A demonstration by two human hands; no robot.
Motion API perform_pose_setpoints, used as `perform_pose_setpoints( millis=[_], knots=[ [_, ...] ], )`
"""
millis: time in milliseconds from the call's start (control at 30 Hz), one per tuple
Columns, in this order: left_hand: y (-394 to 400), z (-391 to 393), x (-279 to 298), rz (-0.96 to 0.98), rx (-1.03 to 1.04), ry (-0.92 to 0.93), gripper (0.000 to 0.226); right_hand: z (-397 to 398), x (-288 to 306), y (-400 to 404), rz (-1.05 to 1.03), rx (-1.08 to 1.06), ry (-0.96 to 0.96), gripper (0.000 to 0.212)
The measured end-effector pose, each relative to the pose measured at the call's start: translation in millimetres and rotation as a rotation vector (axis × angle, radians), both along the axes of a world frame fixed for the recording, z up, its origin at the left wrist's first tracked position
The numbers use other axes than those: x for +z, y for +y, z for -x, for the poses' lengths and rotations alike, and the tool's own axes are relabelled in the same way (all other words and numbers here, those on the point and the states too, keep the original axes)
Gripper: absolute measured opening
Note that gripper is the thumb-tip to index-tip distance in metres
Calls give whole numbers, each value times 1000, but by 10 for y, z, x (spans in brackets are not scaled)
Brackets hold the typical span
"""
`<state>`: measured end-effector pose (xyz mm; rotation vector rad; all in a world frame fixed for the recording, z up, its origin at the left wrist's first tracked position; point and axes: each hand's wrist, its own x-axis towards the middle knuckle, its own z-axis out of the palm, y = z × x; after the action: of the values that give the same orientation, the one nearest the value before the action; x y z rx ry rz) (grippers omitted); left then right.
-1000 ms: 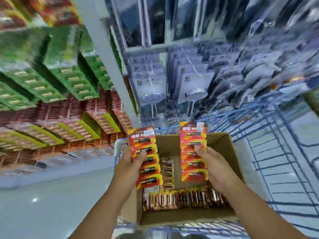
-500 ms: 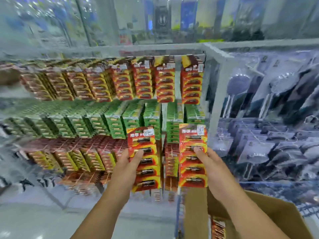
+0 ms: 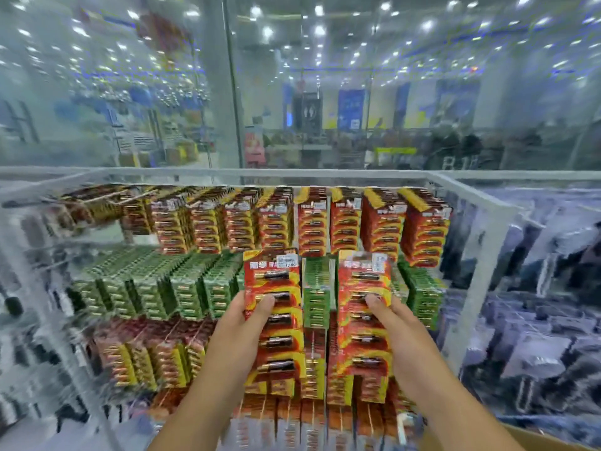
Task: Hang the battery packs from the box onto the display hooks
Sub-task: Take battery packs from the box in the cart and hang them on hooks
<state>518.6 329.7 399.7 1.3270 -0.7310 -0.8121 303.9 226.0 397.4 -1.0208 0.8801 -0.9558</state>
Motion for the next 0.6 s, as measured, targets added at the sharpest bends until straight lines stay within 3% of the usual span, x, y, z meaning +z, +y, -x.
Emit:
perform_pose_setpoints(
  millis=[67,100,200,333,433,567,600],
  knots=[
    [-44,-86,32,3,-12,2,61,-86,50,-49,11,-16,-1,15],
    [-84,-128,31,-4,-7,7,65,-124,74,-93,8,-28,0,11],
    [-254,-227,62,20,-20,29,41,-265,123,-240,22,-34,17,10],
    [-634,-418,53,-6,-12,-31,77,-525,72,-636,44,-28,-24,25],
    [-950,-590,20,5,6,-5,35,-736,57,-959,66,9,-13,27],
    [-1297,-772,12,-8,35,17,27,-1002,67,-1338,65,42,9,47],
    [-1356,-792,41,-3,45,25,22,-1064,94,-1401,73,61,10,42]
  ],
)
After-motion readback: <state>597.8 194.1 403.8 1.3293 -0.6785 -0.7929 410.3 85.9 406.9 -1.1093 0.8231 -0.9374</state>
